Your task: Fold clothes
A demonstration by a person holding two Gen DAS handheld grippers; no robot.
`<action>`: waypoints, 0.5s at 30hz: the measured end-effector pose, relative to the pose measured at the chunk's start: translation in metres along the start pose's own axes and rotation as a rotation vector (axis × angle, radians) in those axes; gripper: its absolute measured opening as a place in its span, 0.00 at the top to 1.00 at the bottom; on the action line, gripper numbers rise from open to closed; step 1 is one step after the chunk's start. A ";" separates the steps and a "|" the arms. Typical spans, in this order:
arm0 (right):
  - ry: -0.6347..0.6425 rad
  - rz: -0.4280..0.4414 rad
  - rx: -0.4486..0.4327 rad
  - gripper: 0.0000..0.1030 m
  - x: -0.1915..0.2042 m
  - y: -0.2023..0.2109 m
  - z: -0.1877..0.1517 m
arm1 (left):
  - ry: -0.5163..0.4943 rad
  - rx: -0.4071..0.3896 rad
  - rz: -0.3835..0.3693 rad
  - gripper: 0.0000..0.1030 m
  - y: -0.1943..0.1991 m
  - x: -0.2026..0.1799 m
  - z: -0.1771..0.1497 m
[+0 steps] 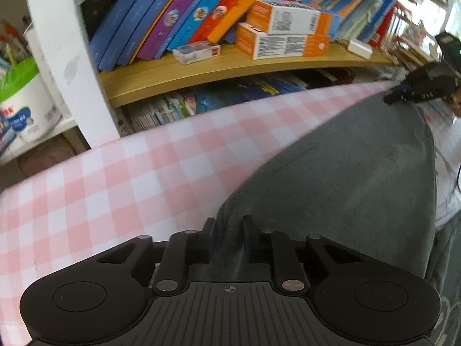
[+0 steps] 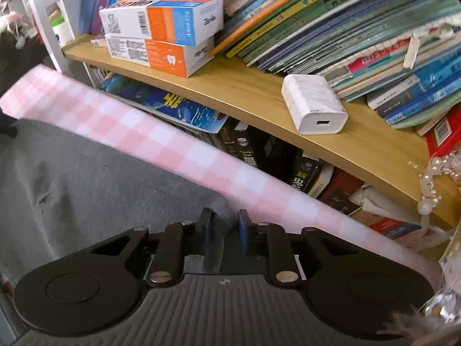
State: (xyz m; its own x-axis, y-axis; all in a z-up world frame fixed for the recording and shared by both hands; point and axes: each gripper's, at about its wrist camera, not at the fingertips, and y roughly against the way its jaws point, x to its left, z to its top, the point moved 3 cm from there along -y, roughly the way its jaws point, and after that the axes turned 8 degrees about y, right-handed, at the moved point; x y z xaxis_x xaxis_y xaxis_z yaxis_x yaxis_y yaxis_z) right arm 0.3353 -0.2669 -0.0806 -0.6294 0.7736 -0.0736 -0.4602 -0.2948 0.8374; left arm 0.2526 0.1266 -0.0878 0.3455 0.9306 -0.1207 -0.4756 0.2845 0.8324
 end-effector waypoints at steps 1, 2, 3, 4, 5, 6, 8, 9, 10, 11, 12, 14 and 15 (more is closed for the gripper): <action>0.007 -0.011 -0.004 0.84 0.002 0.003 -0.001 | -0.007 -0.007 0.006 0.86 0.003 -0.002 0.000; 0.009 -0.023 -0.012 0.84 0.005 0.006 -0.002 | -0.009 -0.019 0.011 0.86 0.007 -0.003 -0.001; 0.011 -0.034 -0.021 0.84 0.007 0.010 -0.004 | -0.007 -0.029 0.013 0.86 0.011 -0.005 -0.001; 0.013 -0.045 -0.030 0.84 0.010 0.014 -0.005 | -0.008 -0.040 0.015 0.86 0.015 -0.007 -0.002; 0.016 -0.055 -0.038 0.84 0.012 0.018 -0.007 | -0.008 -0.051 0.017 0.86 0.020 -0.008 -0.002; 0.023 -0.067 -0.045 0.84 0.015 0.022 -0.009 | -0.010 -0.063 0.020 0.86 0.025 -0.010 -0.002; 0.035 -0.088 -0.062 0.85 0.022 0.032 -0.012 | -0.021 -0.091 0.029 0.86 0.038 -0.015 -0.003; 0.039 -0.098 -0.073 0.85 0.025 0.038 -0.013 | -0.025 -0.101 0.029 0.86 0.043 -0.018 -0.004; 0.040 -0.107 -0.083 0.85 0.028 0.044 -0.014 | -0.029 -0.112 0.032 0.86 0.048 -0.020 -0.004; 0.041 -0.116 -0.095 0.85 0.030 0.050 -0.015 | -0.033 -0.124 0.034 0.86 0.054 -0.023 -0.006; 0.042 -0.126 -0.107 0.85 0.033 0.057 -0.017 | -0.035 -0.136 0.036 0.86 0.060 -0.026 -0.007; 0.048 -0.151 -0.136 0.85 0.038 0.074 -0.021 | -0.035 -0.166 0.037 0.86 0.074 -0.032 -0.011; 0.052 -0.165 -0.153 0.85 0.041 0.083 -0.025 | -0.037 -0.180 0.037 0.86 0.080 -0.036 -0.013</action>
State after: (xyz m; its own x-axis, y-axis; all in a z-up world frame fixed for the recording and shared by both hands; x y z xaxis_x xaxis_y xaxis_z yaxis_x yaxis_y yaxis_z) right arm 0.2556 -0.2732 -0.0273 -0.5677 0.7894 -0.2336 -0.6463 -0.2517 0.7204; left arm 0.1913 0.1186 -0.0237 0.3528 0.9331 -0.0696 -0.6246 0.2903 0.7250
